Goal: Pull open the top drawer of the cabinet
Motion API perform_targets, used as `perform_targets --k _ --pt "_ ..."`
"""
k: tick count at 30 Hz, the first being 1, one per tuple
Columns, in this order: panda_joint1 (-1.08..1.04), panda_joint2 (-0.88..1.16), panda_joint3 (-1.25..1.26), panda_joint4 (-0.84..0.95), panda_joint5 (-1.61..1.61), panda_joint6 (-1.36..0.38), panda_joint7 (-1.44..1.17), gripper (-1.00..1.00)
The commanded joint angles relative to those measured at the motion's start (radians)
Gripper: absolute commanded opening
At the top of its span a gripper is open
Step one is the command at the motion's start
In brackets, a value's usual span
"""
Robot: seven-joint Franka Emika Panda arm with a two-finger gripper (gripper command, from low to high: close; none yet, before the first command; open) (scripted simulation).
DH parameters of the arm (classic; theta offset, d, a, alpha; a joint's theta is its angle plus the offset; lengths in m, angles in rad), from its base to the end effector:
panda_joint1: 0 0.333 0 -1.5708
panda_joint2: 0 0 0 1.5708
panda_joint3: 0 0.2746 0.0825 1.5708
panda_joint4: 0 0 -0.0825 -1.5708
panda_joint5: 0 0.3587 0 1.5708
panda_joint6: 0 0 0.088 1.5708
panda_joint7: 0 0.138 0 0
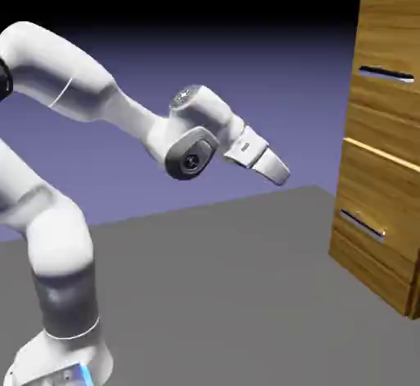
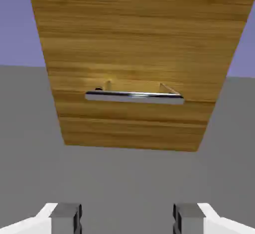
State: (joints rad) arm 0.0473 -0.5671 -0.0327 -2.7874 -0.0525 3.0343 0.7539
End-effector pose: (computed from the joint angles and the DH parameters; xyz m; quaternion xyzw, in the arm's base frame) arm 0.4182 0.0104 0.4268 -0.8639 0.3114 -0.3684 0.1448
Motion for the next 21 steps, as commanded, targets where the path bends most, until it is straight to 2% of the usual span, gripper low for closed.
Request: perform_targets --k 1,21 --pt "0.029 0.002 -0.027 0.019 -0.044 -0.002 0.011 0.00" --pt "0.615 0.051 -0.569 0.394 -0.913 -0.046 0.225 0.00"
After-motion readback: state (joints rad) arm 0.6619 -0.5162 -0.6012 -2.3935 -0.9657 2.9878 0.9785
